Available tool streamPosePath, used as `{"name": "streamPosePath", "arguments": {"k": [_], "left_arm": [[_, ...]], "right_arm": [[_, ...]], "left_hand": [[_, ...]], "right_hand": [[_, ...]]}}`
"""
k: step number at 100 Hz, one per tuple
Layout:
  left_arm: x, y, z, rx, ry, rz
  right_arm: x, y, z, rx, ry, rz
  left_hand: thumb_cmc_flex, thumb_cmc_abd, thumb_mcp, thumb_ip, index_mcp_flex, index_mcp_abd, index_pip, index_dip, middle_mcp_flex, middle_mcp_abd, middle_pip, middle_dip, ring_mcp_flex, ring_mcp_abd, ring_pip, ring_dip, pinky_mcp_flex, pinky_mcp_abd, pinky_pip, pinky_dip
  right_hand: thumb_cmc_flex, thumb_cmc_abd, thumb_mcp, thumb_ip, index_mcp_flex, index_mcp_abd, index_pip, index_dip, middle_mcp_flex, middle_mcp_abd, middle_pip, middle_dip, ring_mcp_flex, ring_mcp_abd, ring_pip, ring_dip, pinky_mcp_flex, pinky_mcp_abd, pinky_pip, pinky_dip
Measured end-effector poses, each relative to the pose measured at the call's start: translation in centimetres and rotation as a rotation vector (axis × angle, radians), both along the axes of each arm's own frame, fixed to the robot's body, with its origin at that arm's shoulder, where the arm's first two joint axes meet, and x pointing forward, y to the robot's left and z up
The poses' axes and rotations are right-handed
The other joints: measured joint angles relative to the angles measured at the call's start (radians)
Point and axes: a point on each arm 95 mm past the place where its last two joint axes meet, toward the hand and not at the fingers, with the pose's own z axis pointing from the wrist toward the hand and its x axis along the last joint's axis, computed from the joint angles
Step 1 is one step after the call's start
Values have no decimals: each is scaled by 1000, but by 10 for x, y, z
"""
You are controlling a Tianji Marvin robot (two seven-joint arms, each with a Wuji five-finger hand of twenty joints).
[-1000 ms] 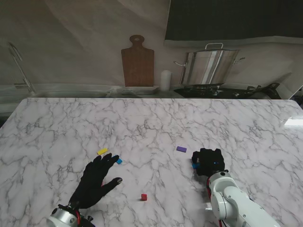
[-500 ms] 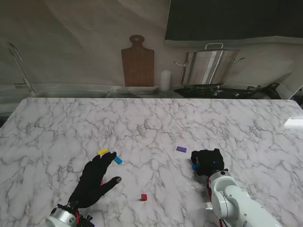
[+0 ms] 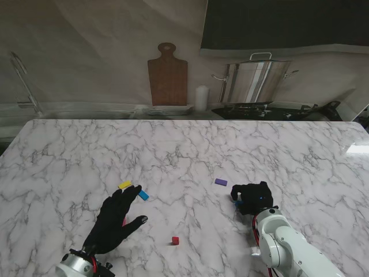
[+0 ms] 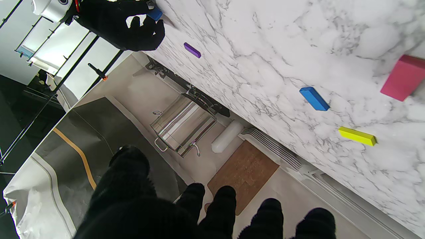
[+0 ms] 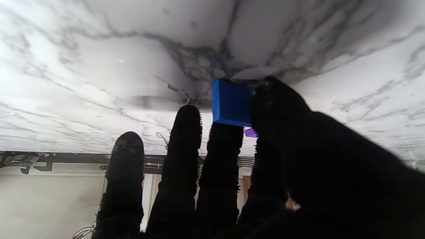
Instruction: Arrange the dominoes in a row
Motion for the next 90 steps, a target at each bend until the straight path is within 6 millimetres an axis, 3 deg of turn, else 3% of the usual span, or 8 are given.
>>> {"name": "streamPosePath", "arguments": {"k": [35,74,90], "left_arm": [[0,-1,0,3,-1,-2],[0,-1,0,3,-1,-3],[0,-1,0,2,-1,-3]], "right_arm": [[-4,-2,-1,-5,-5,-14],[-5,-2,-1,-11,-14,-30],[-5,-1,-1,-10,-13,-27]], "left_hand": [[0,0,0,0,0,0,0,0,0,0,0,0,0,0,0,0,0,0,0,0],[0,0,0,0,0,0,0,10,0,0,0,0,0,0,0,0,0,0,0,0],[0,0,0,0,0,0,0,11,0,0,0,0,0,0,0,0,0,0,0,0]], "right_hand": [[-33,36,-9,0,40,44,-10,-185,-54,28,6,29,-24,16,45,17,-38,0,0,4],[-32,52,-50,0,98,35,53,-226,-101,37,35,53,-47,28,84,30,-50,1,0,13],[-77,53,-70,0,98,35,53,-229,-116,40,35,53,-52,28,86,30,-52,1,0,13]]}}
